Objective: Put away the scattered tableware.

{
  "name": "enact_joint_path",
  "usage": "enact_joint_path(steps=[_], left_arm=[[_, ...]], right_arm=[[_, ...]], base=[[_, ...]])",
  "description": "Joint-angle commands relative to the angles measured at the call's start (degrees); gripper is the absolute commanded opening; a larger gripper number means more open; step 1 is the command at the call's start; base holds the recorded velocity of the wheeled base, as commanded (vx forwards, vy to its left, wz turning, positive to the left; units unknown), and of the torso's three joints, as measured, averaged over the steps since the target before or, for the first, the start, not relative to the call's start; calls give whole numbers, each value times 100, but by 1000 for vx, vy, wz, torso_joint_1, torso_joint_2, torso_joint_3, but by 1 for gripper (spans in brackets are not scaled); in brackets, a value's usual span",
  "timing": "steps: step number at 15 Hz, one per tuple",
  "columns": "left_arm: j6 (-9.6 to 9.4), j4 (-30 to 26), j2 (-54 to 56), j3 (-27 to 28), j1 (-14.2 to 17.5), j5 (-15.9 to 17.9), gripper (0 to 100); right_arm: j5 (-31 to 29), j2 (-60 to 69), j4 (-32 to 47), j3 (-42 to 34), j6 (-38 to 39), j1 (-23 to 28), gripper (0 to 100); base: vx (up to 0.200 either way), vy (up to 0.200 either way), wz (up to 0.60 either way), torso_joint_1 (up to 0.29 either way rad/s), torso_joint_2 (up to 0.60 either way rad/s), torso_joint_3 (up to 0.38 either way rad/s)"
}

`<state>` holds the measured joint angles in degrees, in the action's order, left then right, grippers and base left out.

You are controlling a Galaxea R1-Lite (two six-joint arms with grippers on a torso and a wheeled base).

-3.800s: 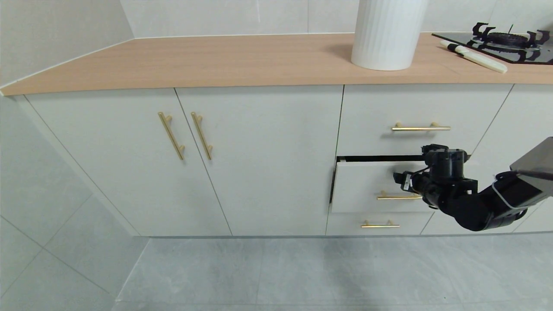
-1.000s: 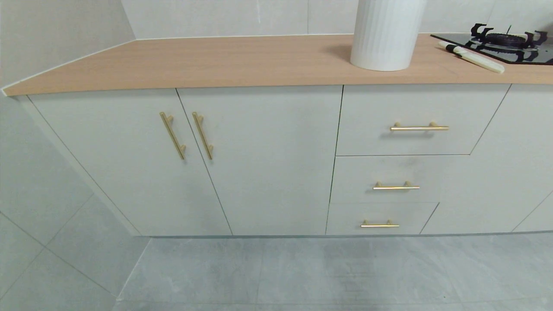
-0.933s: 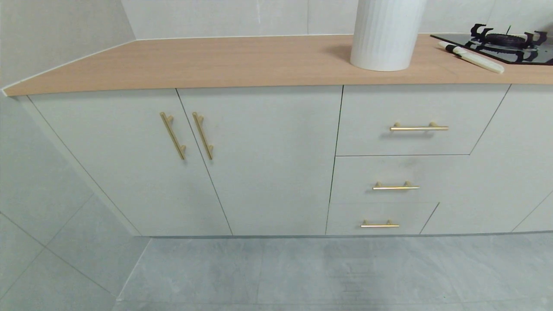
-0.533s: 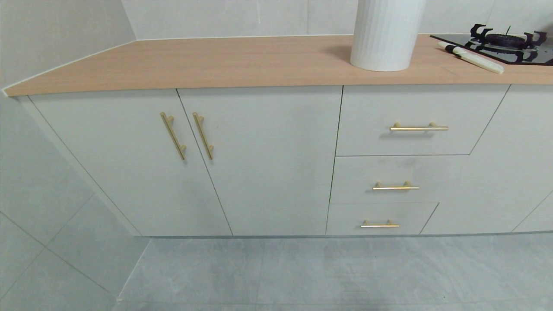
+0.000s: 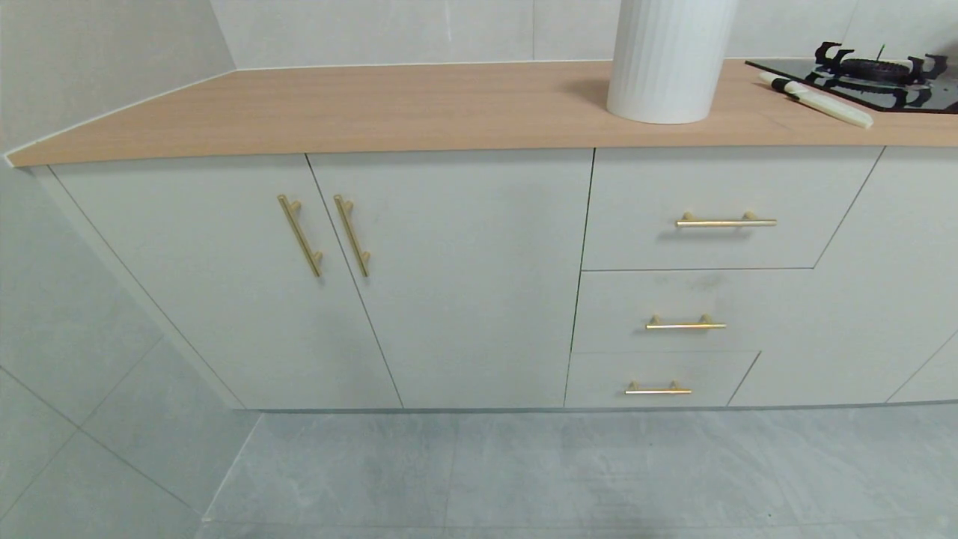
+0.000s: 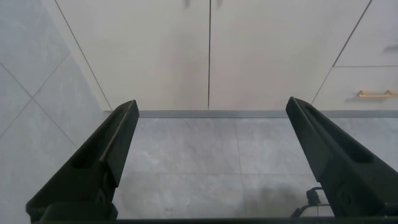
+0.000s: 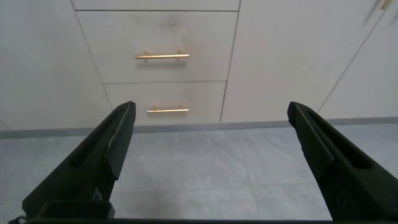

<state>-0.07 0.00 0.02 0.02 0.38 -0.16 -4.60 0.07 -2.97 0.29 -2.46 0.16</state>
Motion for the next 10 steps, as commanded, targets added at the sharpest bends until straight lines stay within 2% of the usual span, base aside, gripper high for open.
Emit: enact_joint_path(steps=[1, 2, 10], left_arm=[[-1, 0, -2, -2, 6, -2, 100], [-1, 0, -2, -2, -3, -2, 100], [-45, 0, -2, -2, 6, -2, 100]], right_arm=[[275, -16, 236, -29, -17, -7, 100], [398, -16, 420, -12, -17, -7, 100], [451, -16, 297, -29, 106, -7, 100]], base=[[0, 0, 0, 0, 0, 0], [0, 0, 0, 0, 0, 0], [0, 0, 0, 0, 0, 0]])
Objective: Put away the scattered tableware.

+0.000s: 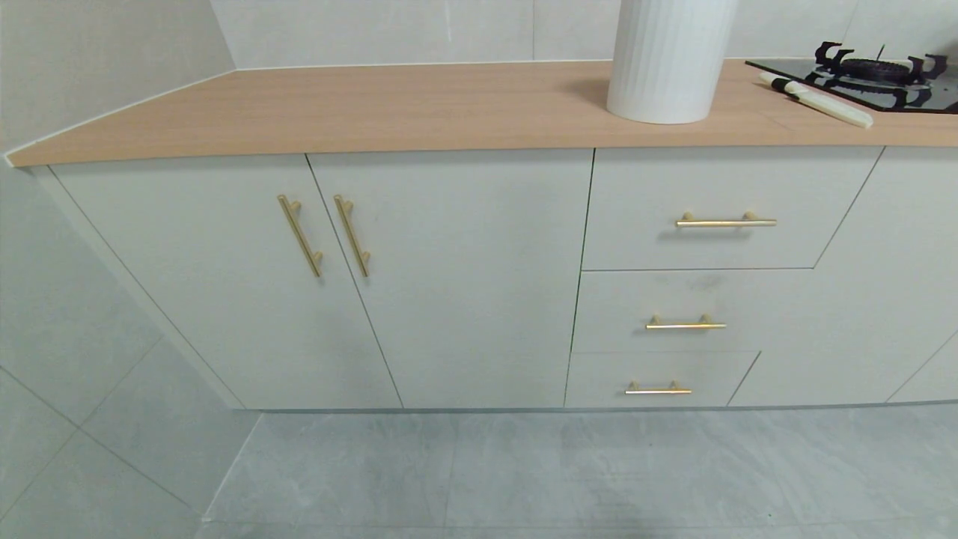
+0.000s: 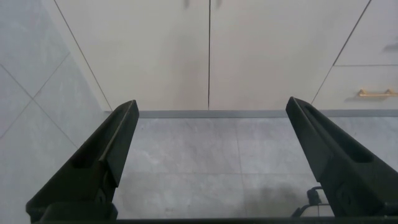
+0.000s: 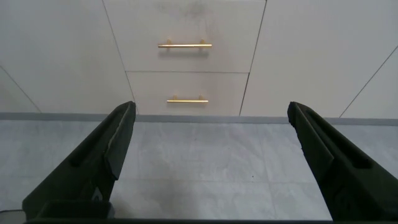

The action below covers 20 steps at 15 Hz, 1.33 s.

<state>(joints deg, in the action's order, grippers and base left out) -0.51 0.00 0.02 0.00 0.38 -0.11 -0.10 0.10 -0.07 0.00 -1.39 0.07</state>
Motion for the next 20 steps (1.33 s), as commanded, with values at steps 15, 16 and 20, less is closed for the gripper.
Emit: enact_joint_path(steps=[15, 16, 20], left_arm=[[34, 0, -2, 9, -3, -7, 100], [34, 0, -2, 9, -3, 2, 100], [34, 0, -2, 0, -3, 2, 100]], right_arm=[[10, -19, 7, 0, -19, 1, 100], [10, -19, 7, 0, -19, 1, 100], [10, -19, 7, 0, -19, 1, 100]], base=[[187, 0, 0, 1, 2, 4], [200, 0, 0, 2, 7, 7], [200, 0, 0, 1, 1, 1]])
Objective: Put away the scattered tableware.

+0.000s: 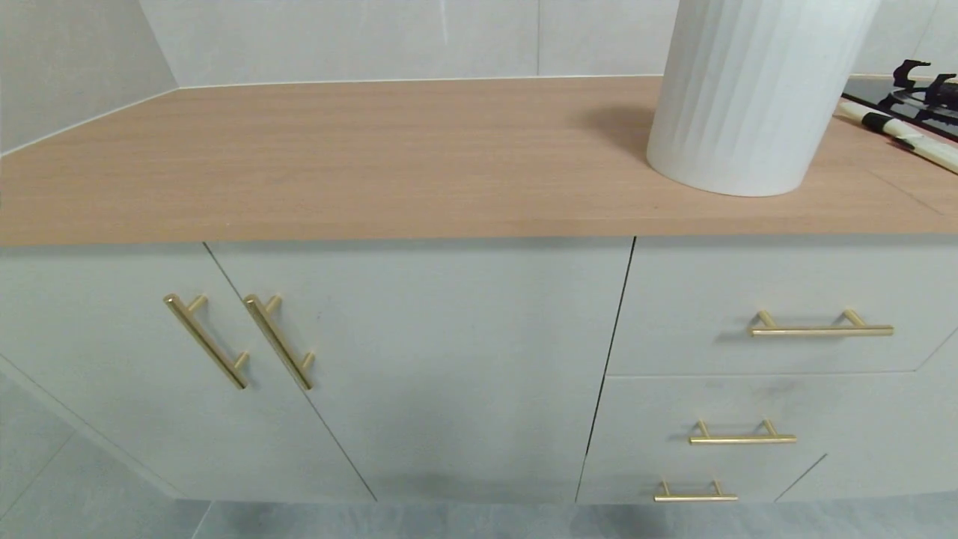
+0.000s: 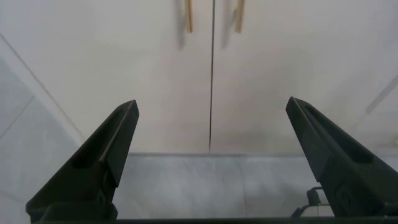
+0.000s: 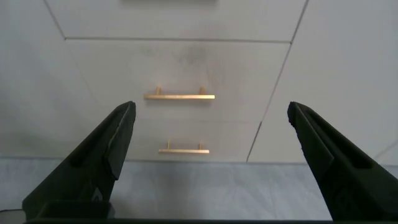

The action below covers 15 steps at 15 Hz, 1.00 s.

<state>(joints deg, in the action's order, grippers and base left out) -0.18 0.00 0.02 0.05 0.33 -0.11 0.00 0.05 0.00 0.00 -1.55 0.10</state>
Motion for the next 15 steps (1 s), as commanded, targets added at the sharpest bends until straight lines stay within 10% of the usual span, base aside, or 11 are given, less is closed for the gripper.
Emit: enact_joint_path(steps=[1, 8, 15], left_arm=[[9, 0, -2, -5, 2, -7, 100], [-26, 0, -2, -5, 11, -7, 100], [-34, 9, -2, -5, 11, 2, 100]], right_arm=[[0, -14, 0, 0, -3, -1, 100], [0, -14, 0, 0, -3, -1, 100], [0, -14, 0, 0, -3, -1, 100]], base=[[200, 0, 0, 2, -2, 7], [0, 0, 0, 0, 0, 0], [0, -200, 0, 0, 2, 1]])
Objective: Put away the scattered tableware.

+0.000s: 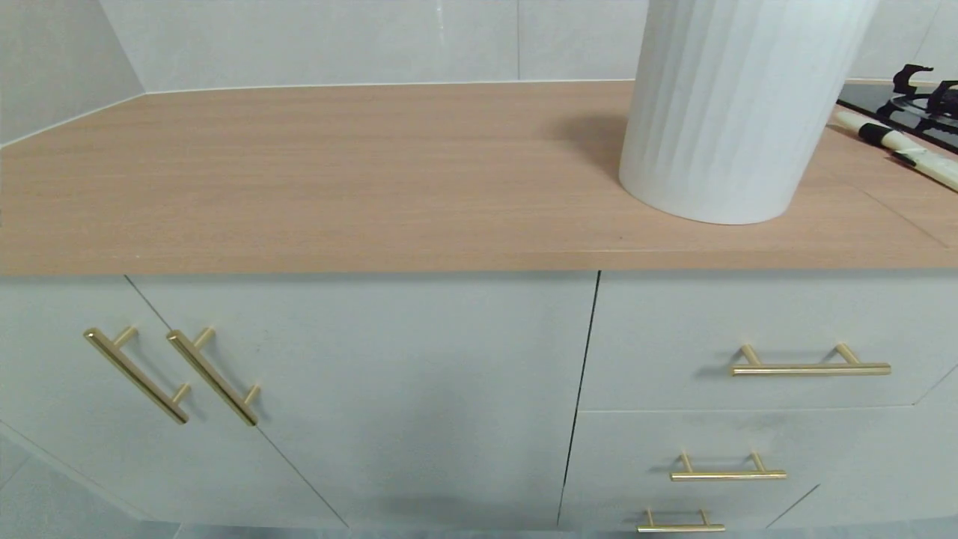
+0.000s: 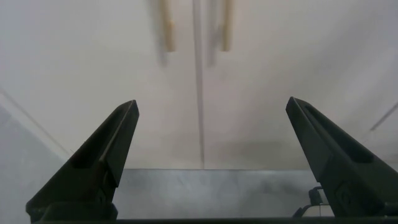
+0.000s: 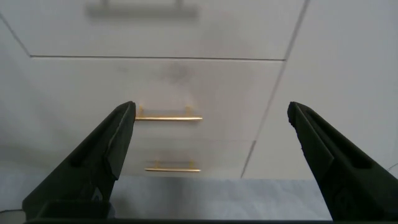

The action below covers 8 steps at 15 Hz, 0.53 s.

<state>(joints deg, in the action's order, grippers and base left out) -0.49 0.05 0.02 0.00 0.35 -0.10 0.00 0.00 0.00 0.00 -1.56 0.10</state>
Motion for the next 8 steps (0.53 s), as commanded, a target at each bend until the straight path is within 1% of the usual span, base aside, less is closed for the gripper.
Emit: enact_joint_path(steps=[1, 5, 8], left_arm=[[5, 4, -2, 0, 0, 1, 100], [14, -5, -2, 0, 0, 1, 100], [31, -5, -2, 0, 0, -8, 100]], right_arm=[[0, -9, 0, 0, -2, -1, 100], [0, -9, 0, 0, -2, -1, 100], [0, -9, 0, 0, -2, -1, 100]], base=[[0, -200, 0, -2, 2, 7], [0, -200, 0, -1, 2, 0], [0, 0, 0, 0, 0, 0]])
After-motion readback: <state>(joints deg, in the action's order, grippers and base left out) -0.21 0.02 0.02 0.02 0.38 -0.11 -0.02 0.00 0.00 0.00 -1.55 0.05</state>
